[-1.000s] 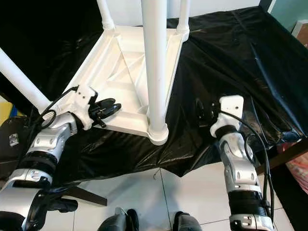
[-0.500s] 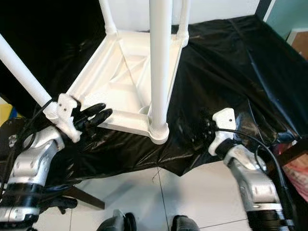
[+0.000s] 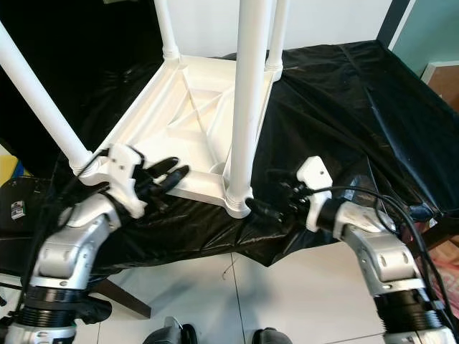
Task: Building children table
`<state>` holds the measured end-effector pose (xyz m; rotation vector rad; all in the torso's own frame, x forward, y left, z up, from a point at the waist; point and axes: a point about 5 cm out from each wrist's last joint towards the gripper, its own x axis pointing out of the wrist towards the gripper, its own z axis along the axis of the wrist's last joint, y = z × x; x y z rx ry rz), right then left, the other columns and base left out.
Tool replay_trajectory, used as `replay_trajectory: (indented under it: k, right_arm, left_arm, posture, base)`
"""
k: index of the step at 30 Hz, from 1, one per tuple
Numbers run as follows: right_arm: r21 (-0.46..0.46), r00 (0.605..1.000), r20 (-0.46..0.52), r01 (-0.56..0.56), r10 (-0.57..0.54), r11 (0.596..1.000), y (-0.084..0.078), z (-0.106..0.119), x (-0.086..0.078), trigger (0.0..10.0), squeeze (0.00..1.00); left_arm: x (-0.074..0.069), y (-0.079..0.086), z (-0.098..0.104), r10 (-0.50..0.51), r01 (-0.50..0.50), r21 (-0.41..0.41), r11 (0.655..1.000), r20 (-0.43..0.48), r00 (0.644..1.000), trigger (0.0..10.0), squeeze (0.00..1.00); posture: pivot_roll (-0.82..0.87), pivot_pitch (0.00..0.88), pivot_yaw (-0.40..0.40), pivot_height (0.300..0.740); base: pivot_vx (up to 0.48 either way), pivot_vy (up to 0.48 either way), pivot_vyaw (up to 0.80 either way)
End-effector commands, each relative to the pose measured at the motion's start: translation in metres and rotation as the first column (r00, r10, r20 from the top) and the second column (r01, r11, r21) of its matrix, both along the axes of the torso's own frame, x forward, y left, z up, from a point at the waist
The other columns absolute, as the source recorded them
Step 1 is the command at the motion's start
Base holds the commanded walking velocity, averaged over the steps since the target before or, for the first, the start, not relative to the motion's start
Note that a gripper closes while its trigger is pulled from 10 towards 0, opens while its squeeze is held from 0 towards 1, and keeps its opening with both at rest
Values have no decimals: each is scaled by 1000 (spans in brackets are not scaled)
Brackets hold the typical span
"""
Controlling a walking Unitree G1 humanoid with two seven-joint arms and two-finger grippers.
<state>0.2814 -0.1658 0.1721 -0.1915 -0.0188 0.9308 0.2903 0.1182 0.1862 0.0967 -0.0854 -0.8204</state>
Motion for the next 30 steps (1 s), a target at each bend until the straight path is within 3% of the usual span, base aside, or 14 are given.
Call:
replay_trajectory:
  k: [1, 4, 8, 9, 10, 12, 18, 19, 20, 21, 22, 28, 30]
  right_arm:
    - [-17, 1000, -6, 7, -7, 1000, 3, -5, 2, 10000, 0]
    - [23, 998, 22, 54, -54, 998, 17, -8, 12, 10000, 0]
    - [45, 997, 22, 67, -68, 997, 24, -10, 16, 10000, 0]
    - [62, 997, 20, 75, -77, 995, 28, -11, 17, 10000, 0]
    - [62, 997, 20, 75, -77, 995, 28, -11, 17, 10000, 0]
    - [84, 995, 18, 94, -96, 992, 34, -13, 21, 10000, 0]
    - [108, 991, 24, 132, -135, 985, 38, -16, 28, 10000, 0]
    - [109, 990, 26, 136, -139, 985, 39, -17, 30, 6510, 0]
    - [117, 988, 20, 151, -154, 982, 39, -18, 32, 275, 0]
    - [117, 988, 20, 151, -154, 982, 39, -18, 32, 275, 0]
    - [120, 986, 19, 162, -166, 979, 39, -18, 34, 0, 0]
    - [105, 977, 5, 210, -211, 972, 38, -23, 38, 0, 0]
    - [91, 959, -19, 282, -281, 955, 36, -28, 40, 0, 0]
  left_arm:
    - [-4, -5, -3, -4, 4, 24, 1000, -12, 1000, 10000, 0]
    - [-10, -21, -14, -46, 49, 59, 997, -46, 998, 10000, 0]
    - [-11, -24, -16, -50, 55, 69, 996, -62, 997, 10000, 0]
    - [-11, -25, -17, -57, 62, 68, 996, -66, 996, 10000, 639]
    - [-11, -25, -17, -57, 62, 68, 996, -66, 996, 10000, 639]
    - [-11, -25, -16, -68, 73, 72, 995, -69, 995, 10000, 1000]
    - [-8, -24, -17, -55, 60, 111, 992, -53, 997, 10000, 1000]
    - [-7, -24, -17, -53, 58, 113, 992, -51, 997, 10000, 1000]
    - [-7, -25, -17, -53, 58, 137, 989, -40, 998, 10000, 902]
    - [-7, -25, -17, -53, 58, 137, 989, -40, 998, 10000, 902]
    - [-7, -25, -18, -50, 55, 153, 987, -36, 998, 10000, 0]
    - [-6, -26, -18, -39, 43, 154, 987, -30, 999, 10000, 0]
    - [-6, -27, -17, -17, 20, 146, 989, -21, 1000, 10000, 0]
  posture:
    - [0, 62, 8, 740]
    - [3, 66, 5, 740]
    - [6, 68, 4, 740]
    - [6, 69, 5, 740]
    - [6, 69, 5, 740]
    - [8, 73, -1, 740]
    - [7, 77, -5, 740]
    - [4, 78, -7, 740]
    - [3, 79, -9, 740]
    - [3, 79, -9, 740]
    - [1, 79, -9, 740]
    - [-2, 81, -9, 740]
    - [-2, 81, -10, 740]
  base:
    - [0, 0, 0]
    - [0, 0, 0]
    - [0, 0, 0]
    - [0, 0, 0]
    - [0, 0, 0]
    - [0, 0, 0]
    - [0, 0, 0]
    - [0, 0, 0]
    - [0, 0, 0]
    - [0, 0, 0]
    - [0, 0, 0]
    - [0, 0, 0]
    - [0, 0, 0]
